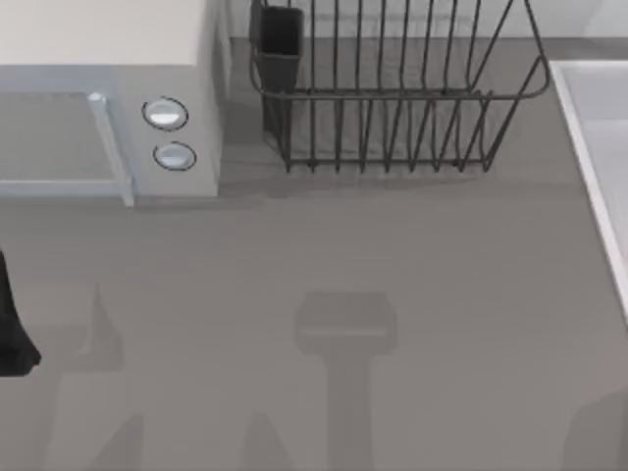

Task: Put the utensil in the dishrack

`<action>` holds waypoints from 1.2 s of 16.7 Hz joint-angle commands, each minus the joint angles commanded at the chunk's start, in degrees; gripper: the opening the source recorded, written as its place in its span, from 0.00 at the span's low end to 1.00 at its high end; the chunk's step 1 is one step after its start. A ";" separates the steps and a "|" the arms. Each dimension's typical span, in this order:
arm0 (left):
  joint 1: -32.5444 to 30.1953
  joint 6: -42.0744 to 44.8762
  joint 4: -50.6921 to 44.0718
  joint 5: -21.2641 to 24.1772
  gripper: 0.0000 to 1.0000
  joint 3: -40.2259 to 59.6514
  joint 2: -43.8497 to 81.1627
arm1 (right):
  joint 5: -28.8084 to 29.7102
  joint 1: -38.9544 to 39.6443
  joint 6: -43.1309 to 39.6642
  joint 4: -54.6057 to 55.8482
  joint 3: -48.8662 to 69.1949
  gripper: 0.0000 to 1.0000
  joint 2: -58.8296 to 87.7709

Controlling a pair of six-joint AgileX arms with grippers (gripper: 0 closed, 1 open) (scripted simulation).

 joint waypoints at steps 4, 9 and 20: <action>0.00 0.00 0.00 0.00 1.00 0.00 0.00 | -0.04 -4.96 -8.44 -7.57 8.03 1.00 10.79; 0.00 0.00 0.00 0.00 1.00 0.00 0.00 | -0.07 -6.30 -10.70 -9.53 10.26 1.00 13.83; 0.00 0.00 0.00 0.00 1.00 0.00 0.00 | -0.06 -6.02 -10.28 10.03 0.15 1.00 22.58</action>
